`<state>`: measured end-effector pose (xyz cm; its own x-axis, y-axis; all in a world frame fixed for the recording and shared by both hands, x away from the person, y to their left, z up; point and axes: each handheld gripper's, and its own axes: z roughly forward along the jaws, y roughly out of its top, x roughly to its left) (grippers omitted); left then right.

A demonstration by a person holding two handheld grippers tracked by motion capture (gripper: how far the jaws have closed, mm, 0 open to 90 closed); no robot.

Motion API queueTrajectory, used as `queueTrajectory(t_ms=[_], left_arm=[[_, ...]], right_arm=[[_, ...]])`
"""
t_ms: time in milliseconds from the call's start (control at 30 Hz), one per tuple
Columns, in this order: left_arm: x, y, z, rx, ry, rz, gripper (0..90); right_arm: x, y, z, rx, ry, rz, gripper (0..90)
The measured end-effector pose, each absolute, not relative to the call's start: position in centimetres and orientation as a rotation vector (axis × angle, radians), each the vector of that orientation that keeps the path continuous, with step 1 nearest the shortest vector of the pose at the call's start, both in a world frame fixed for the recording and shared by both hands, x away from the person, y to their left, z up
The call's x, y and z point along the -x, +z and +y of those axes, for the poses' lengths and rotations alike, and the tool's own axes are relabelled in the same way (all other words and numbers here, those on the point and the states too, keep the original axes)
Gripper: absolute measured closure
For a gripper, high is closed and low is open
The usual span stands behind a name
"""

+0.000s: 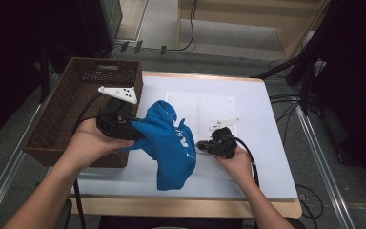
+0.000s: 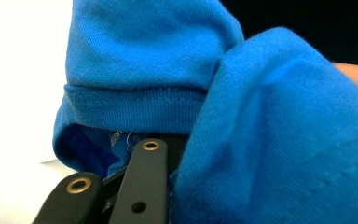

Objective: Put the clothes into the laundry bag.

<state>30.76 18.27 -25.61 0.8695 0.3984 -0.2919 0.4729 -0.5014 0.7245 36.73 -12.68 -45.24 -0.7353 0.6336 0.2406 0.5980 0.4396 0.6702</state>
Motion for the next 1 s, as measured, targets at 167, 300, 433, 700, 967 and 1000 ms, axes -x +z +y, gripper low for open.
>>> queueTrajectory(t_ms=[167, 300, 433, 700, 967, 1000], left_arm=[[-30.5, -25.6, 18.3, -2.154, -0.108, 0.620, 74.7], [-30.4, -25.7, 18.2, -2.153, -0.112, 0.618, 74.6], [-30.3, -26.2, 17.9, -2.160, -0.116, 0.616, 74.7], [-30.0, -28.0, 16.8, -2.156, -0.151, 0.618, 74.8], [-29.8, -30.0, 15.2, -2.162, -0.137, 0.625, 74.9], [-29.8, -30.2, 15.1, -2.159, -0.142, 0.631, 74.9]], right_arm=[[-36.4, -44.5, -13.0, -1.116, 1.240, 2.605, 89.1], [-36.2, -44.0, -13.3, -1.102, 1.244, 2.599, 90.0], [-36.1, -43.2, -13.7, -1.095, 1.275, 2.575, 90.0], [-36.3, -41.9, -13.9, -1.090, 1.310, 2.552, 90.0], [-36.3, -41.0, -14.4, -1.111, 1.334, 2.535, 90.0], [-36.2, -40.9, -14.5, -1.107, 1.339, 2.531, 90.0]])
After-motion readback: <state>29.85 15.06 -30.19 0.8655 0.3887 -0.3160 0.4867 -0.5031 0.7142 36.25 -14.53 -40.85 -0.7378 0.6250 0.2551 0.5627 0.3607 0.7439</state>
